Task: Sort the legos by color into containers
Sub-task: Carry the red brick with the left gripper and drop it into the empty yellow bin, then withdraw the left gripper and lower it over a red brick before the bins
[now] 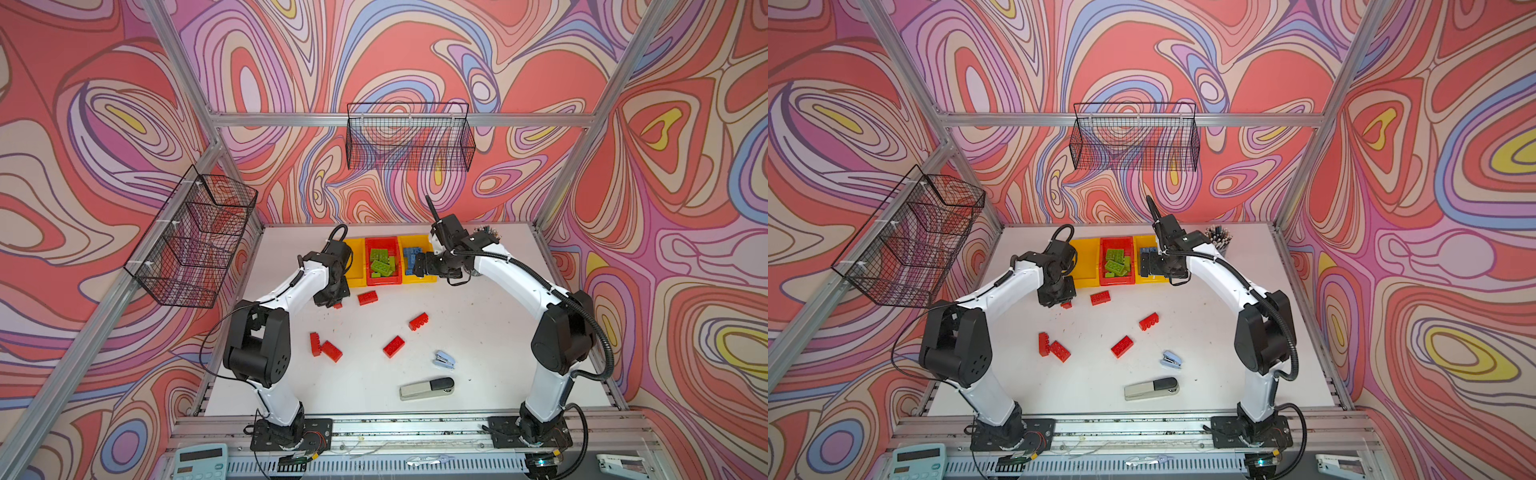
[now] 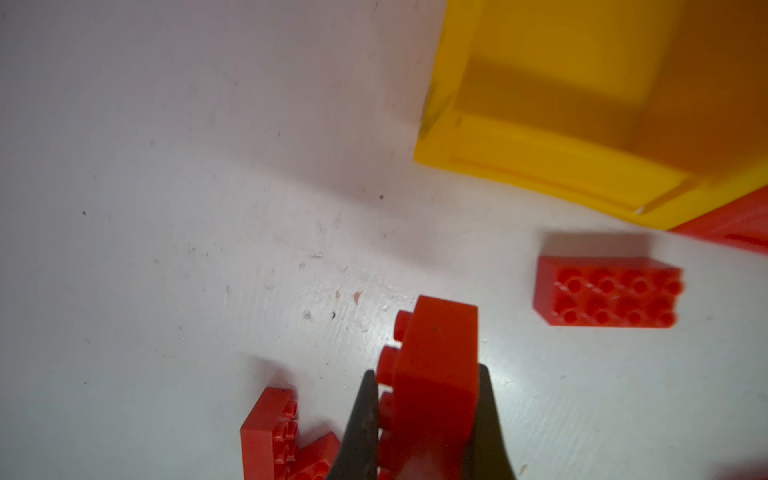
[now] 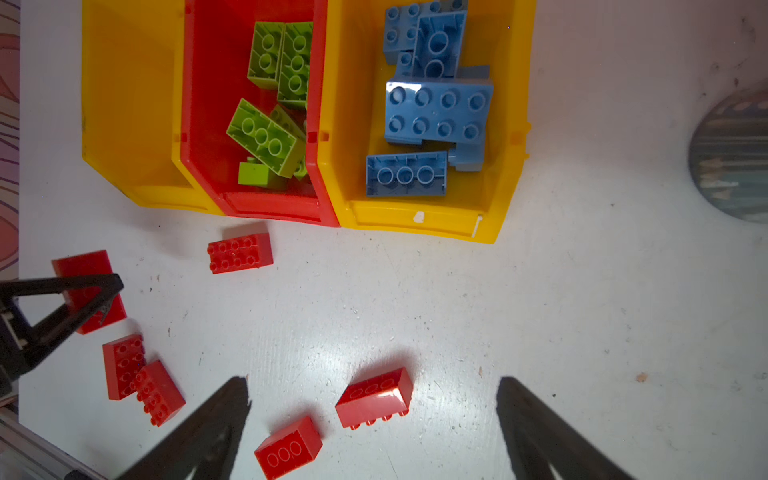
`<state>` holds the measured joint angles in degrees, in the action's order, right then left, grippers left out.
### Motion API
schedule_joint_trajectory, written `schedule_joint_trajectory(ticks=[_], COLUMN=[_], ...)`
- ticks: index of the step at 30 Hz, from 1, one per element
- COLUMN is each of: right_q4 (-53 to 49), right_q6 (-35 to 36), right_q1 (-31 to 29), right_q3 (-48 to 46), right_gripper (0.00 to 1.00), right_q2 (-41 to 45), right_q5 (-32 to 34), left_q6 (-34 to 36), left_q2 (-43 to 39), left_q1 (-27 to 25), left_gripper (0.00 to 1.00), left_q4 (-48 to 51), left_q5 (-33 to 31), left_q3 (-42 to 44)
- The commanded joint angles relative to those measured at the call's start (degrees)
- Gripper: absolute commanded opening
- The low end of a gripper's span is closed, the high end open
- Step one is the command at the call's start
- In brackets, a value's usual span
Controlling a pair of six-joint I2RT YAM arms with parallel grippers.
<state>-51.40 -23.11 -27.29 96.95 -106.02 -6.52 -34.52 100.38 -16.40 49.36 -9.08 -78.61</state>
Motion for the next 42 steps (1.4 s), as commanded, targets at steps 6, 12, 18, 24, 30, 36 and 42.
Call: schedule_joint_trajectory(ticks=[6, 12, 18, 24, 30, 36, 42], right_q4=[1.1, 0.6, 0.0, -0.6, -0.7, 0.5, 0.7], right_q6=[-1.8, -2.0, -2.3, -2.1, -0.8, 0.3, 0.8], right_q1=[1.1, 2.0, 2.6, 2.8, 2.8, 2.8, 2.8], right_q3=[-2.6, -2.0, -2.2, -2.4, -3.6, -8.3, -11.7], right_gripper=[0.98, 0.98, 0.98, 0.98, 0.98, 0.98, 0.98], right_q2=[4.1, 4.4, 4.8, 7.3, 7.6, 10.6, 12.9], right_q5=[2.5, 3.3, 4.1, 4.5, 3.8, 3.7, 3.0], left_q6=[5.7, 7.9, 7.3, 6.2, 2.4, -6.1, -16.6], left_q2=[14.3, 27.6, 32.3, 30.7, 21.5, 8.3, -0.9], left_q1=[0.2, 0.6, 1.6, 1.8, 0.0, -4.2, -10.4], left_gripper=[0.03, 0.04, 0.36, 0.71, 0.77, 0.88, 0.91], left_q4=[5.0, 7.9, 6.8, 5.7, 3.1, 1.0, -2.2], left_q5=[-3.8, -4.3, -3.4, -0.9, -1.5, -3.9, -3.3], left_q3=[-23.2, -40.3, -45.3, -45.2, -36.6, -19.9, -4.9])
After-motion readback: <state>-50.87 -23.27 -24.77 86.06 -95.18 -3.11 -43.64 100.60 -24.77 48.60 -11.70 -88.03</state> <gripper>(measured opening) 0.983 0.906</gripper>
